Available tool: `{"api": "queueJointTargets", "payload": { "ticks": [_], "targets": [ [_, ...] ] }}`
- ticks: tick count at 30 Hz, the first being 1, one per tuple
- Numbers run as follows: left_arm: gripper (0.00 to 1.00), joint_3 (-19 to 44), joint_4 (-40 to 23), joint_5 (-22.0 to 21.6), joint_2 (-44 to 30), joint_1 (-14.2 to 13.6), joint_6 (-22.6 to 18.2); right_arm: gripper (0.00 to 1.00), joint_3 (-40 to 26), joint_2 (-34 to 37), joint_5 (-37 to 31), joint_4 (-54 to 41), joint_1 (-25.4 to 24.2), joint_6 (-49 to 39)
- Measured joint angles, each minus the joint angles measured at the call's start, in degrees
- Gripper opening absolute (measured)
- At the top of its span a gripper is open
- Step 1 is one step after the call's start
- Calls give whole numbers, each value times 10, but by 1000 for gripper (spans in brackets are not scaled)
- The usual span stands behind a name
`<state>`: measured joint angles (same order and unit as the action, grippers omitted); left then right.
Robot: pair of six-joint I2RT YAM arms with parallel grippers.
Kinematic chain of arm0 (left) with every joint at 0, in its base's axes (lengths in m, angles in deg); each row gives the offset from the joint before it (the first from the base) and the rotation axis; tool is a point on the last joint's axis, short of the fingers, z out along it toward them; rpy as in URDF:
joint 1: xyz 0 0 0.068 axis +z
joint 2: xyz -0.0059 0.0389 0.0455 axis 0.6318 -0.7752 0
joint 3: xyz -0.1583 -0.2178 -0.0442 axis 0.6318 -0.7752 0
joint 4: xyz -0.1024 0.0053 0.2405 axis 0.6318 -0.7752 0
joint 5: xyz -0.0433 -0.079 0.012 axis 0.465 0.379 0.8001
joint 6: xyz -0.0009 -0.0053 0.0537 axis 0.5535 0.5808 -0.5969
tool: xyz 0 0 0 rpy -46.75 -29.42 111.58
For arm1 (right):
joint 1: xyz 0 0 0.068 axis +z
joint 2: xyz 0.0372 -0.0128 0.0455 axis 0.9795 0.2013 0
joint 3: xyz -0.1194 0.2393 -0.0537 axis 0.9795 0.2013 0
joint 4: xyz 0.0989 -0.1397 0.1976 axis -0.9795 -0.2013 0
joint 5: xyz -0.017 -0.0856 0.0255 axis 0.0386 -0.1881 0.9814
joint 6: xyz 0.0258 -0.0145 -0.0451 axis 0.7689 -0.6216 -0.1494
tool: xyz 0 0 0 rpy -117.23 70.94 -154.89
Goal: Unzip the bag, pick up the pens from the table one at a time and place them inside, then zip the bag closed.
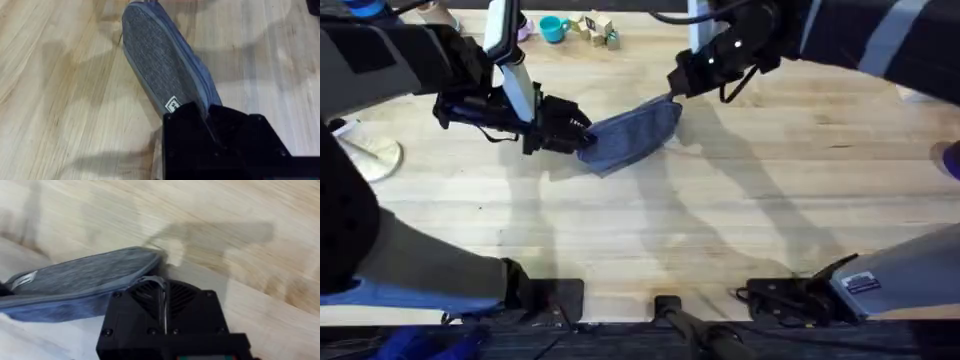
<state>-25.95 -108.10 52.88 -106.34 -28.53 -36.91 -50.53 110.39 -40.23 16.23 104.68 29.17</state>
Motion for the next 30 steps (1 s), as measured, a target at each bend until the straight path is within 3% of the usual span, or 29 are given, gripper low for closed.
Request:
{"api": "queueJointTargets", "payload": {
  "ticks": [9,17,26,30],
  "targets": [
    [43,0,0,2,0,0,0,33,0,40,20,4,-58,-4],
    [43,0,-2,-14,0,1,0,32,0,118,-28,14,-138,7],
    [43,0,-2,-15,0,1,0,32,-4,121,-38,22,-134,14],
    [43,0,-2,-15,0,1,0,32,-4,89,-38,19,-118,16]
  ]
}}
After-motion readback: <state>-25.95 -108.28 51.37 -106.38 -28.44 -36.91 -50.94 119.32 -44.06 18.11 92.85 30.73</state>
